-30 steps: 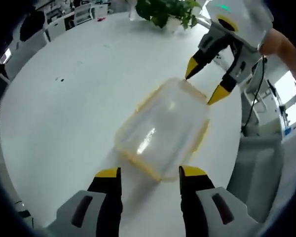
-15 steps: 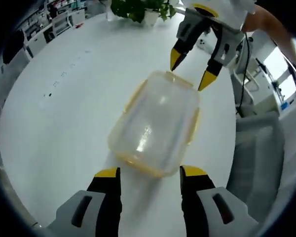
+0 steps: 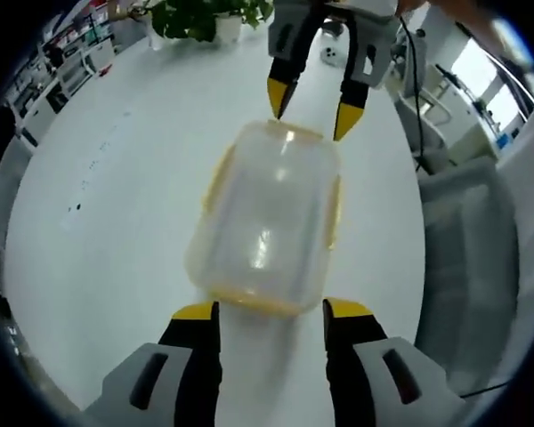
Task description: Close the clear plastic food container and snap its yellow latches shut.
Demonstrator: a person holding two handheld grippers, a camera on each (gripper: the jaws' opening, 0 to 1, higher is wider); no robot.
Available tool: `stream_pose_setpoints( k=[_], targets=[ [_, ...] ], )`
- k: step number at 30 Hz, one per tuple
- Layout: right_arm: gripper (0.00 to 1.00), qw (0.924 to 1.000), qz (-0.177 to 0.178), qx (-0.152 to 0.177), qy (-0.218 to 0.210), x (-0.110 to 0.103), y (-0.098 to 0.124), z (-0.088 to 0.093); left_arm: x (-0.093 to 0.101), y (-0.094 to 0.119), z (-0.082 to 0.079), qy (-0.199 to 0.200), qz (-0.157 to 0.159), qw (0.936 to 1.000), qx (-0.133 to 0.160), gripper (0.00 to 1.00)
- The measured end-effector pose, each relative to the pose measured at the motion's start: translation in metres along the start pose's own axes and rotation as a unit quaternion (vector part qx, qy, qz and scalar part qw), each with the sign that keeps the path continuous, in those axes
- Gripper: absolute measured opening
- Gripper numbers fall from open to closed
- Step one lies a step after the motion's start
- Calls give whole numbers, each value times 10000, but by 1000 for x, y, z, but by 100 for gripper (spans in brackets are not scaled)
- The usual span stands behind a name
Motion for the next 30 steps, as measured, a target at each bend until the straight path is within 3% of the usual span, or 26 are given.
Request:
stream_pose_setpoints(
  k=[10,21,30],
  targets=[
    [32,9994,-16,58,333,-1,1,-9,0,1,-8,-418,-58,9991,-98,42],
    [32,9996,-33,163,249,1,1,-14,1,-5,-21,-479,3,9988,-58,42],
    [30,9988,-59,424,252,2,-1,-30,2,-5,-35,-596,-66,9982,24,40]
  ],
)
Point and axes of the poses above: the point that each gripper's makers call its tool centre point, and the gripper's own axes: y roughly backward along the fingers, x roughly to its right, z roughly out of its underside, the point moved 8 cm from there along y, roughly backward along the fingers, and after that the axes turned 6 degrees about z, right-handed, at the moved point
